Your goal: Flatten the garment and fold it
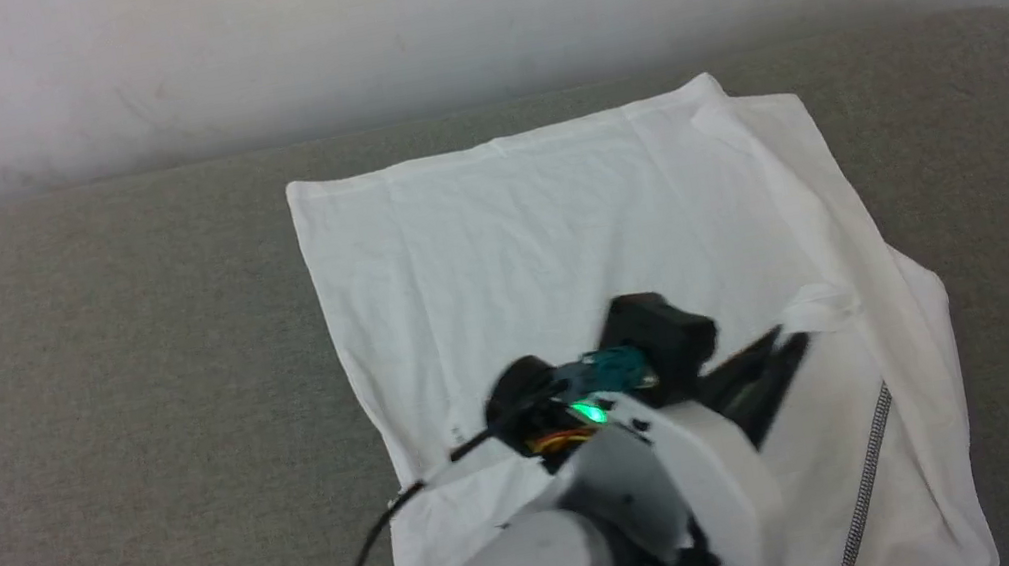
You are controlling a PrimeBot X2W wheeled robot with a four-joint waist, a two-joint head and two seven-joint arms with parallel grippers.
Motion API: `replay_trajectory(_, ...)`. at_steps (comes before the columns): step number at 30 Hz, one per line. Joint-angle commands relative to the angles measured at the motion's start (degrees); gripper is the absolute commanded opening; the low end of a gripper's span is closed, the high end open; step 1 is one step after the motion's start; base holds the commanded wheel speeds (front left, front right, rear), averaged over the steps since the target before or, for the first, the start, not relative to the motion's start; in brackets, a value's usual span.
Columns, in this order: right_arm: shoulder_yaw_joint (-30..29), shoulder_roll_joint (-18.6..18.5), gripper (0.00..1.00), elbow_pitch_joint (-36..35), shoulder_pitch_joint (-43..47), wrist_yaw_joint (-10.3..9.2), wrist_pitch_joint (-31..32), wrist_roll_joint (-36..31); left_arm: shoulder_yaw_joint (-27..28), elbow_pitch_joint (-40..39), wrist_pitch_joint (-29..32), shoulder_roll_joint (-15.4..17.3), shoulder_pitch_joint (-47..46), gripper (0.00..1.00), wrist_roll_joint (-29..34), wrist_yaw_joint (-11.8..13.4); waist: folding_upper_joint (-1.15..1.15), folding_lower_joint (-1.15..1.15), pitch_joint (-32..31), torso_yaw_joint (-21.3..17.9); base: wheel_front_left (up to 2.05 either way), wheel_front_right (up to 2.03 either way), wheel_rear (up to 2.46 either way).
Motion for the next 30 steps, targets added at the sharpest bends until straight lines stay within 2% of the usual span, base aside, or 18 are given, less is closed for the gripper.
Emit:
replay_trajectory(1,0.14,0.06,1.00,-0.31,-0.72,-0.04,0.34,-0.12,-0.69,2.28,-1.02,-2.20,-0.98,0.00,-0.07,-0.60,0.00,-0.01,1.37,-1.12,0.00,0.00,0.00)
replay_trajectory(4,1.19,0.06,1.00,-0.46,-1.34,-0.04,0.61,-0.21,-3.59,9.59,-3.27,-6.54,-2.35,0.00,0.65,-2.19,0.00,-0.01,2.82,-2.29,0.00,0.00,0.00)
replay_trajectory(7,2.31,0.06,1.00,-0.55,-2.04,-0.04,0.69,-0.34,-6.85,16.32,-4.37,-8.23,-3.55,0.00,1.23,-3.64,0.00,-0.01,4.37,-3.52,0.00,0.00,0.00)
replay_trajectory(15,5.78,0.06,1.00,0.25,-4.78,-0.04,0.20,-0.16,-14.91,35.15,-4.30,-9.05,-6.56,0.00,4.14,-5.39,0.00,-0.01,8.71,-7.17,0.00,0.00,0.00)
replay_trajectory(21,6.54,0.06,1.00,1.76,-5.92,-0.04,-0.74,-0.03,-17.91,40.21,-3.81,-9.09,-6.30,0.00,1.04,-7.42,0.00,-0.01,10.39,-8.23,0.00,0.00,0.00)
replay_trajectory(22,6.58,0.06,1.00,2.02,-6.05,-0.04,-0.86,-0.02,-18.22,40.27,-3.81,-9.09,-6.20,0.03,0.38,-7.58,0.00,-0.01,10.45,-8.24,0.00,0.00,0.00)
replay_trajectory(23,6.62,0.06,1.00,2.28,-6.18,-0.04,-0.96,0.01,-18.40,40.04,-4.04,-9.09,-6.11,0.15,-0.44,-7.58,0.00,-0.01,10.45,-8.22,0.00,0.00,0.00)
replay_trajectory(25,6.58,0.06,1.00,2.71,-6.37,-0.04,-1.08,0.04,-18.62,38.92,-5.30,-9.09,-6.55,0.56,-1.73,-7.08,0.00,-0.01,10.17,-7.94,0.00,0.00,0.00)
replay_trajectory(26,6.49,0.06,1.00,2.89,-6.39,-0.04,-1.11,0.03,-18.73,38.17,-5.85,-9.09,-6.89,1.00,-2.35,-6.92,0.00,-0.01,9.87,-7.70,0.00,0.00,0.00)
replay_trajectory(30,6.03,0.06,1.00,3.35,-6.03,-0.04,-0.93,-0.34,-18.80,33.95,-7.61,-9.09,-8.53,1.00,-6.15,-6.36,0.00,-0.01,7.81,-6.30,0.00,0.00,0.00)
